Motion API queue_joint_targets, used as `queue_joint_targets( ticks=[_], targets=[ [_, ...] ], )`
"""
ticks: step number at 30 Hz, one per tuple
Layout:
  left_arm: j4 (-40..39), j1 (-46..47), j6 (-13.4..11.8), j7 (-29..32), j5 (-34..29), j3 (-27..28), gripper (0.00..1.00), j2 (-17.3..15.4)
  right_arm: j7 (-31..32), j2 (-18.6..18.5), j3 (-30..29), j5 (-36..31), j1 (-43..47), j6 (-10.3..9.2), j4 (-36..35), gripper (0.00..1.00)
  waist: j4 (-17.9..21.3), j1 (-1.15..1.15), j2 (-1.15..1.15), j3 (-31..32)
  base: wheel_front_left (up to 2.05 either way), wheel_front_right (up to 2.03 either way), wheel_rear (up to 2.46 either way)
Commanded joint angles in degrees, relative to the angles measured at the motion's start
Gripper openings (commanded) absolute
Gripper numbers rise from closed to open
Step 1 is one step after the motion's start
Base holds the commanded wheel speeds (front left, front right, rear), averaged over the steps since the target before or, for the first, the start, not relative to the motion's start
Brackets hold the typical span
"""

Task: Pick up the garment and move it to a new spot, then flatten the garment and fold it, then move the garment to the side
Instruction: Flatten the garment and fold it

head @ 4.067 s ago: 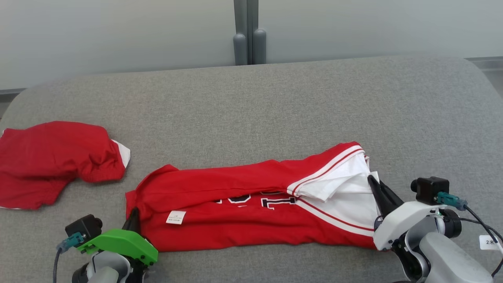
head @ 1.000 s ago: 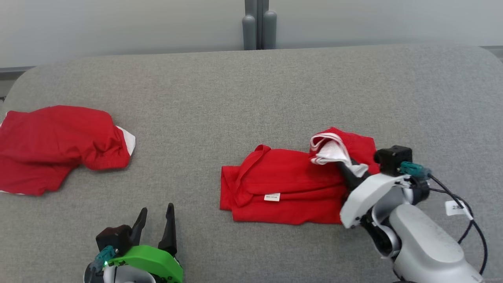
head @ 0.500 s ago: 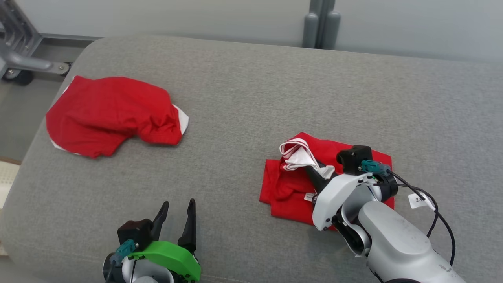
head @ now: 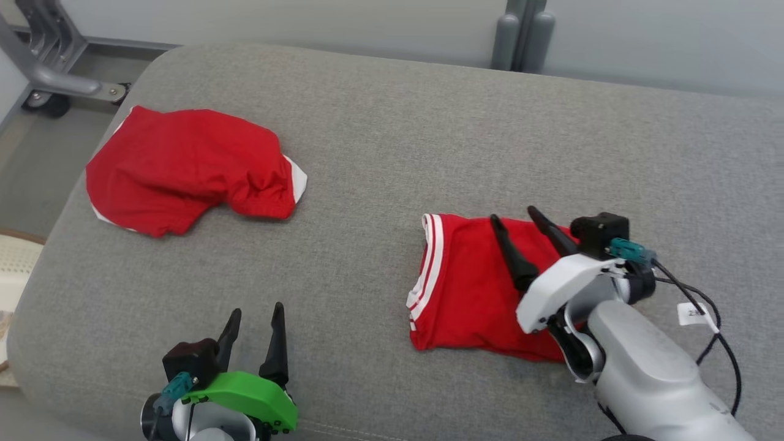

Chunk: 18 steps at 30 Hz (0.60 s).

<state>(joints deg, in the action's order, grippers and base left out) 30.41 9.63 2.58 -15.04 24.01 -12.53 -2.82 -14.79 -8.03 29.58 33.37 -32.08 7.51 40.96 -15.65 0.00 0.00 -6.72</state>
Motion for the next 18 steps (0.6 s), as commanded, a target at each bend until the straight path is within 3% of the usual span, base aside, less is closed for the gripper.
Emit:
queue_joint_targets(
  ticks=[1,10,18],
  targets=[
    [-0.2,-1.1,-0.2,-0.1,-0.7,0.7,1.00,-0.2,-0.4,-0.7,-1.6,-0.9,1.9,-0.06,-0.6,1.00,4.4,0.00,0.00,2.6,0.00,0.00,0.00],
    [-4.2,-3.7,-1.0,-0.1,-5.4,6.2,1.00,-0.2,-0.4,-4.0,-19.4,-11.4,14.3,-0.05,-10.0,1.00,11.5,0.00,0.00,5.2,0.00,0.00,0.00],
    [-6.8,-7.1,-0.5,-0.1,-9.1,9.1,1.00,-0.2,-0.4,-0.2,-27.7,-17.5,23.2,-0.05,-16.8,1.00,15.2,0.00,0.00,6.9,0.00,0.00,0.00]
  ],
)
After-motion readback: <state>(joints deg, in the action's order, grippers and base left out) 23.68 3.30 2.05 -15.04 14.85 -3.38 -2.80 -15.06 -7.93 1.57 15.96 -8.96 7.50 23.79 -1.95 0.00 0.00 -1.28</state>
